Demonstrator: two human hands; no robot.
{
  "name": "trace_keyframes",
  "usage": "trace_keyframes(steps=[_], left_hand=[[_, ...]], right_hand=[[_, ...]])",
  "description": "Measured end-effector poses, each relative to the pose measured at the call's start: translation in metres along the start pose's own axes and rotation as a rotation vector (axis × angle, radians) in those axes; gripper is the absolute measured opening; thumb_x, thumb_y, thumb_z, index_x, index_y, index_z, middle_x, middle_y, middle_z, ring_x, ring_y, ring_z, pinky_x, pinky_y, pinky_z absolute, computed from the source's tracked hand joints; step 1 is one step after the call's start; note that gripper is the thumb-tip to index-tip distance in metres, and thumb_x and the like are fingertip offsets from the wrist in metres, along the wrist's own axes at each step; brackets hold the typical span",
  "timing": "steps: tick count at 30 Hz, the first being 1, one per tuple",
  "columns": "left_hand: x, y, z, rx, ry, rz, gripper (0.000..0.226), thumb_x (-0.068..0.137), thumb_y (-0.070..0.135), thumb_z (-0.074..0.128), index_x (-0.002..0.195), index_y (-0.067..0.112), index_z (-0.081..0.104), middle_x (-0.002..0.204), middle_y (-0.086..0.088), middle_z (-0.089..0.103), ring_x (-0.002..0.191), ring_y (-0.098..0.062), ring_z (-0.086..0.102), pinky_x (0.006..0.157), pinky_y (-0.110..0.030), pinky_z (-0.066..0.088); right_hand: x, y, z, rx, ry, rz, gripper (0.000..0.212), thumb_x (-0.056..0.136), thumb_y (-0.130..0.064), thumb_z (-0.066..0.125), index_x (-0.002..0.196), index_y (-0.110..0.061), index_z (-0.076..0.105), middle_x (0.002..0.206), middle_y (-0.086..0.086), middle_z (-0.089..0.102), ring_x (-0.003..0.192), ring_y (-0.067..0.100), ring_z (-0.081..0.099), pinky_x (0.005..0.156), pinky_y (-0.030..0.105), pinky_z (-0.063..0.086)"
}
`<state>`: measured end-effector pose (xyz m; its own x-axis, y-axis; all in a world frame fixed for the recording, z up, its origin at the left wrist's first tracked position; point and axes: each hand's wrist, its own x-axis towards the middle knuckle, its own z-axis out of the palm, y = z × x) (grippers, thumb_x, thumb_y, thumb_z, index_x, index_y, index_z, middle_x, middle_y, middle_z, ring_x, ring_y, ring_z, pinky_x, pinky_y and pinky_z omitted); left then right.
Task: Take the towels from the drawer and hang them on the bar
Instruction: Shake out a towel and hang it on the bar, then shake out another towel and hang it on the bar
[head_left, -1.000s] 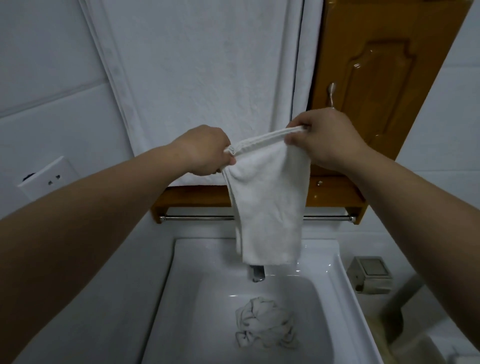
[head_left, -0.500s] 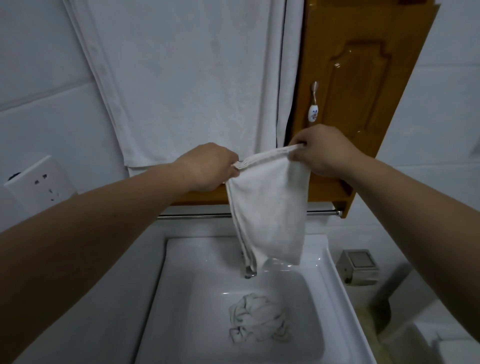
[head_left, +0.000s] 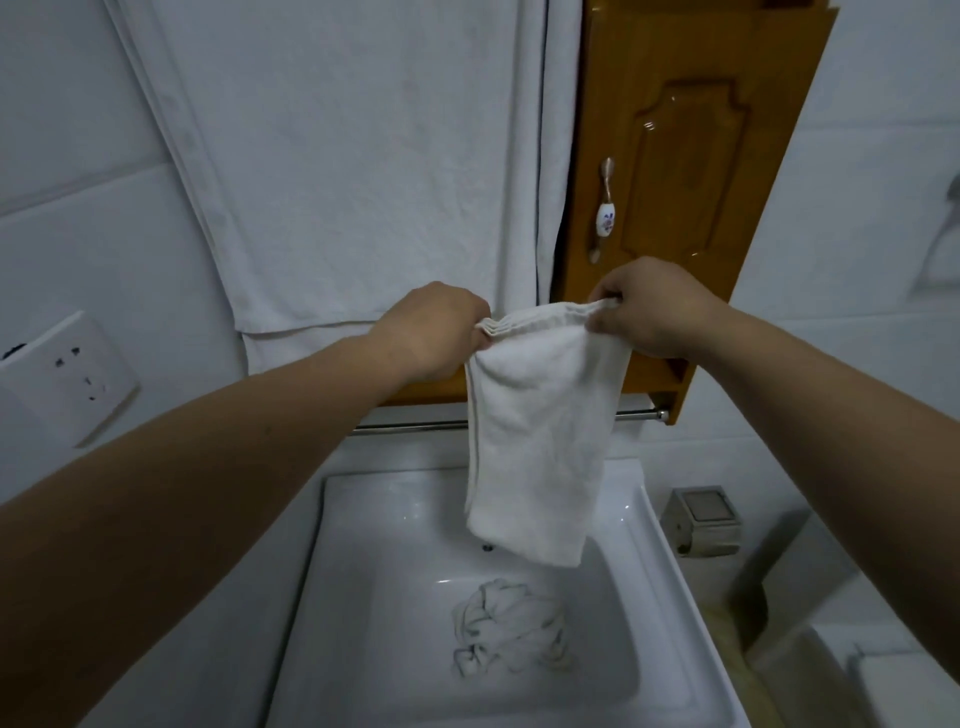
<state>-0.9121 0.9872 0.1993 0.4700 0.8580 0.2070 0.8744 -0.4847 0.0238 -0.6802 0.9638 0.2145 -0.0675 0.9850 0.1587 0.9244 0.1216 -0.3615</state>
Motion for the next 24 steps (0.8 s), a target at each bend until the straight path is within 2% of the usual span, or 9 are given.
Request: trace_keyframes(steps=[4, 7, 10, 13, 16, 19, 21, 24], left_hand=[[-0.002, 0.007, 0.022, -0.026, -0.046, -0.012, 0.020, 0.091, 0.031, 0.062, 0.096, 0.014, 0.072, 0.099, -0.008, 0.070, 0.095, -0.028, 0.061, 0.068, -0.029, 0.038], [-0.004, 0.017, 0.048, -0.061, -0.138, -0.035, 0.017, 0.090, 0.030, 0.064, 0.095, 0.015, 0.071, 0.094, -0.004, 0.069, 0.087, -0.023, 0.061, 0.069, -0.031, 0.044], [-0.007, 0.026, 0.072, -0.110, -0.189, -0.059, 0.010, 0.090, 0.028, 0.066, 0.093, 0.019, 0.070, 0.084, 0.003, 0.062, 0.080, -0.016, 0.057, 0.064, -0.027, 0.041], [-0.007, 0.034, 0.097, -0.135, -0.213, -0.060, 0.013, 0.090, 0.023, 0.065, 0.100, 0.018, 0.072, 0.091, 0.000, 0.067, 0.082, -0.017, 0.059, 0.065, -0.027, 0.045], [-0.006, 0.043, 0.124, -0.163, -0.249, -0.072, 0.014, 0.091, 0.021, 0.063, 0.100, 0.015, 0.072, 0.091, -0.001, 0.067, 0.079, -0.015, 0.059, 0.059, -0.022, 0.038], [-0.002, 0.051, 0.157, -0.194, -0.308, -0.075, 0.017, 0.092, 0.024, 0.061, 0.097, 0.012, 0.072, 0.091, -0.002, 0.067, 0.085, -0.019, 0.061, 0.068, -0.026, 0.041], [0.001, 0.058, 0.178, -0.180, -0.357, -0.078, 0.024, 0.096, 0.032, 0.056, 0.100, 0.011, 0.068, 0.103, -0.006, 0.067, 0.095, -0.022, 0.060, 0.078, -0.030, 0.045], [0.005, 0.066, 0.209, -0.134, -0.355, -0.013, 0.029, 0.100, 0.035, 0.050, 0.115, 0.012, 0.062, 0.117, -0.008, 0.062, 0.107, -0.026, 0.057, 0.088, -0.032, 0.043]], right_hand=[[-0.014, 0.017, 0.022, 0.109, -0.080, 0.097, 0.010, 0.093, -0.023, 0.067, 0.102, -0.021, 0.070, 0.095, -0.003, 0.065, 0.081, 0.012, 0.058, 0.063, 0.025, 0.046], [-0.024, 0.032, 0.044, 0.115, -0.153, 0.148, 0.007, 0.093, -0.019, 0.066, 0.098, -0.020, 0.070, 0.094, 0.000, 0.065, 0.082, 0.017, 0.062, 0.068, 0.029, 0.054], [-0.031, 0.052, 0.062, 0.133, -0.203, 0.192, 0.010, 0.093, -0.015, 0.064, 0.099, -0.018, 0.072, 0.094, 0.002, 0.066, 0.086, 0.020, 0.063, 0.081, 0.039, 0.059], [-0.034, 0.071, 0.078, 0.152, -0.184, 0.226, 0.011, 0.094, -0.016, 0.063, 0.100, -0.019, 0.072, 0.095, 0.001, 0.067, 0.086, 0.019, 0.062, 0.077, 0.034, 0.056], [-0.036, 0.088, 0.096, 0.152, -0.149, 0.241, 0.013, 0.094, -0.014, 0.060, 0.099, -0.018, 0.072, 0.096, 0.002, 0.068, 0.082, 0.015, 0.059, 0.069, 0.026, 0.046], [-0.041, 0.109, 0.120, 0.131, -0.111, 0.277, 0.018, 0.093, -0.012, 0.058, 0.102, -0.017, 0.073, 0.099, 0.002, 0.069, 0.082, 0.013, 0.058, 0.072, 0.024, 0.043], [-0.044, 0.126, 0.137, 0.144, -0.100, 0.310, 0.019, 0.093, -0.013, 0.058, 0.106, -0.018, 0.071, 0.102, 0.002, 0.069, 0.087, 0.015, 0.058, 0.075, 0.024, 0.044], [-0.049, 0.148, 0.161, 0.151, -0.094, 0.377, 0.014, 0.093, -0.016, 0.059, 0.102, -0.021, 0.067, 0.098, 0.000, 0.068, 0.084, 0.015, 0.058, 0.064, 0.022, 0.044]])
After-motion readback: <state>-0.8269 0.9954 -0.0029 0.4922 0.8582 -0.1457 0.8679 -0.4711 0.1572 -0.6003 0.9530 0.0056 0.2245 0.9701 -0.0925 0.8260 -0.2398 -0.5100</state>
